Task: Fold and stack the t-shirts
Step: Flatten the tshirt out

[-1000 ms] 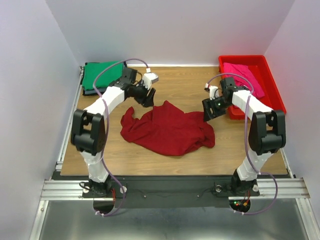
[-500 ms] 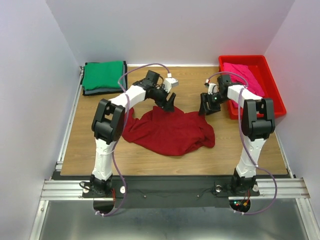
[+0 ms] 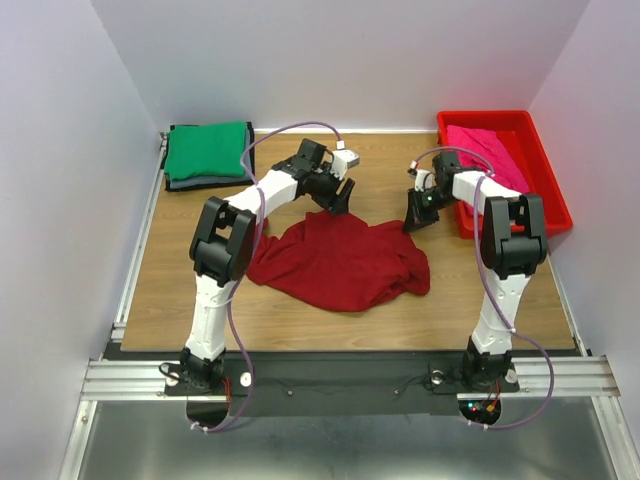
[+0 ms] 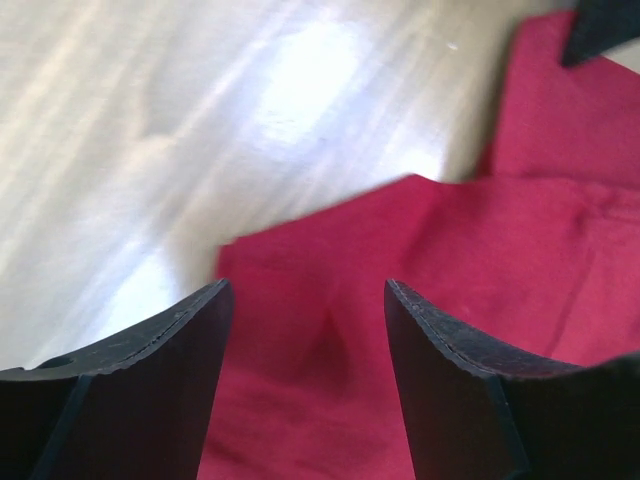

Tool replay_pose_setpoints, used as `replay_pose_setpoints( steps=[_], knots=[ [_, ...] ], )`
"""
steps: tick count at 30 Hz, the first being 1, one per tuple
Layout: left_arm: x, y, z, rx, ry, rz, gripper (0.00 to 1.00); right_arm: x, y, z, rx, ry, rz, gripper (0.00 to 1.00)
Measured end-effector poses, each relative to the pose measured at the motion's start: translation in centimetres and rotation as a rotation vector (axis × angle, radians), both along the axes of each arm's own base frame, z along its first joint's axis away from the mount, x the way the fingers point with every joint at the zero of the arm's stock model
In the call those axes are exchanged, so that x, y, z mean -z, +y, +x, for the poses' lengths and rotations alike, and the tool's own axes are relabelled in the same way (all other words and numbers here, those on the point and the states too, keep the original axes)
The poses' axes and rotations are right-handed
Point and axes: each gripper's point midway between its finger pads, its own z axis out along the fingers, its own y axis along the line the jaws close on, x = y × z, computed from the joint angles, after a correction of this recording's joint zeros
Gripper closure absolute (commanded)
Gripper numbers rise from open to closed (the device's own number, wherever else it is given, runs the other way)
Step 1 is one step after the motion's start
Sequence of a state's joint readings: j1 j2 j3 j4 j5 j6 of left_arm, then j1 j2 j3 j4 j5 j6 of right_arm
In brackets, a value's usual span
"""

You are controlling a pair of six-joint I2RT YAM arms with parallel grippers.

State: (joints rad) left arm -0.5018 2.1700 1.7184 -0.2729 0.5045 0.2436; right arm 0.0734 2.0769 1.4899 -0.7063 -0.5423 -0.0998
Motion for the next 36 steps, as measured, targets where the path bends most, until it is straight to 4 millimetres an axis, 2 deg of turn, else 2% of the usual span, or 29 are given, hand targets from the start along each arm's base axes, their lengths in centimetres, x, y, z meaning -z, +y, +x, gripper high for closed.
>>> replay_pose_setpoints(
  steps=[5,10,13,14,15,17,21,25,27,28,32,36],
  knots=[
    [-0.2,0.4,1.1,-0.041,-0.024,0.015,0.29,0.0,0.0,0.0,0.0,0.0,0.0,0.99],
    [1.2,0.6,0.9,-0.044,0.011,0.036,0.35,0.0,0.0,0.0,0.0,-0.001,0.0,0.99],
    [2.5,0.6,0.5,-0.033,0.056,0.05,0.54,0.0,0.0,0.0,0.0,-0.001,-0.001,0.99],
    [3.0,0.6,0.3,-0.028,0.073,0.056,0.61,0.0,-0.1,0.0,0.001,-0.001,-0.004,1.0],
    [3.4,0.8,-0.2,-0.023,0.093,0.065,0.74,0.0,-0.1,0.1,0.002,-0.002,-0.008,1.0],
    [3.8,1.1,-0.7,-0.016,0.117,0.077,0.88,0.0,-0.3,0.1,0.004,-0.005,-0.015,0.99],
    [3.1,1.7,-1.0,-0.023,0.119,0.067,1.0,-1.3,-0.8,0.4,0.013,-0.043,-0.031,0.99],
    [-0.7,3.5,-0.5,-0.059,0.084,0.032,1.0,-4.4,-2.6,0.8,0.052,-0.119,-0.034,0.99],
    [-4.1,5.2,0.5,-0.094,0.033,-0.005,1.0,-6.5,-4.6,1.0,0.096,-0.171,-0.037,0.99],
    [-6.6,6.8,1.2,-0.126,-0.01,-0.027,1.0,-7.7,-5.9,1.0,0.122,-0.199,-0.042,0.99],
    [-13.4,11.6,2.2,-0.202,-0.129,-0.081,1.0,-11.0,-9.3,0.9,0.197,-0.285,-0.071,0.99],
    [-17.4,15.9,2.2,-0.266,-0.203,-0.097,1.0,-13.0,-10.2,0.6,0.222,-0.333,-0.085,0.99]
  ],
)
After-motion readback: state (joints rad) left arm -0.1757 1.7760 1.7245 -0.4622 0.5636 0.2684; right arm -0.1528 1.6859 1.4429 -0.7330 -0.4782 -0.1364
